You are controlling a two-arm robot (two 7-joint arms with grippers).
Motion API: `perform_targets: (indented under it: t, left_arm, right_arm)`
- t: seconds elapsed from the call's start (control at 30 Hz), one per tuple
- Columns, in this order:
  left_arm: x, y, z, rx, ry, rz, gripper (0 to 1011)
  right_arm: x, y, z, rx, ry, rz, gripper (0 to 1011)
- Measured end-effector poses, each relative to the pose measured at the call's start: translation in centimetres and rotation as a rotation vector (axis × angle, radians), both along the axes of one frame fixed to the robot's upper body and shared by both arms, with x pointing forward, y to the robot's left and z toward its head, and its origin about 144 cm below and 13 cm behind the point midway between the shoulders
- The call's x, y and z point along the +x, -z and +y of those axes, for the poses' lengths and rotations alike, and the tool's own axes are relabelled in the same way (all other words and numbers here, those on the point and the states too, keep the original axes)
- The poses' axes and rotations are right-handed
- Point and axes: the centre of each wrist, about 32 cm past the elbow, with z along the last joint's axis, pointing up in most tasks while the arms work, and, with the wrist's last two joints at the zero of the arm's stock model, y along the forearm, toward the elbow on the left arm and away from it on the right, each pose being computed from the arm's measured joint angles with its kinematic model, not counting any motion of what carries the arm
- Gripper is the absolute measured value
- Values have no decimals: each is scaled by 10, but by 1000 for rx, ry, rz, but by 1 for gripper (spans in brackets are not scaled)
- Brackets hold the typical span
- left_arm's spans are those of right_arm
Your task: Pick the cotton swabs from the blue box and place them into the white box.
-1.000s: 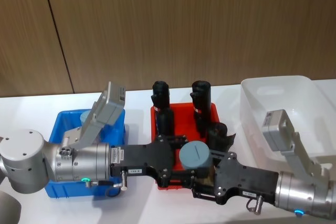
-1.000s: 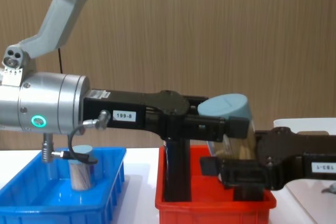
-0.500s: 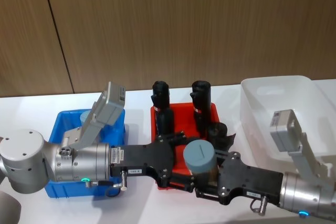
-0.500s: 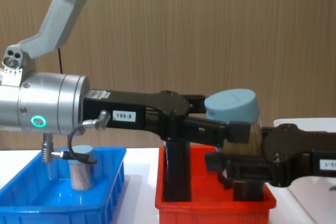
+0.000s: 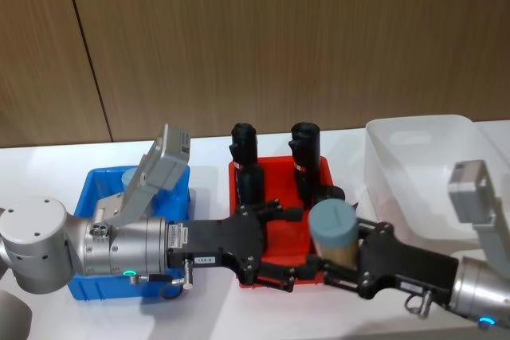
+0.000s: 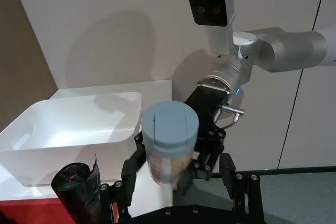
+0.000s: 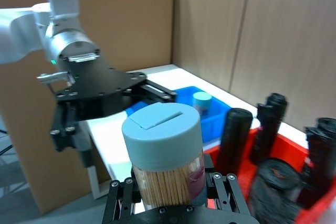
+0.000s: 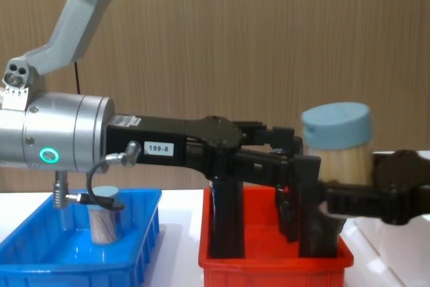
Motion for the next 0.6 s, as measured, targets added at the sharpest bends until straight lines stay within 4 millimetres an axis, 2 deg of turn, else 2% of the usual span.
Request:
perform_targets:
  t: [0.6]
  left_arm:
    - [0,0,0,0,0,0,1004]
  right_arm:
    - [5,3,-43,37,238,19,647]
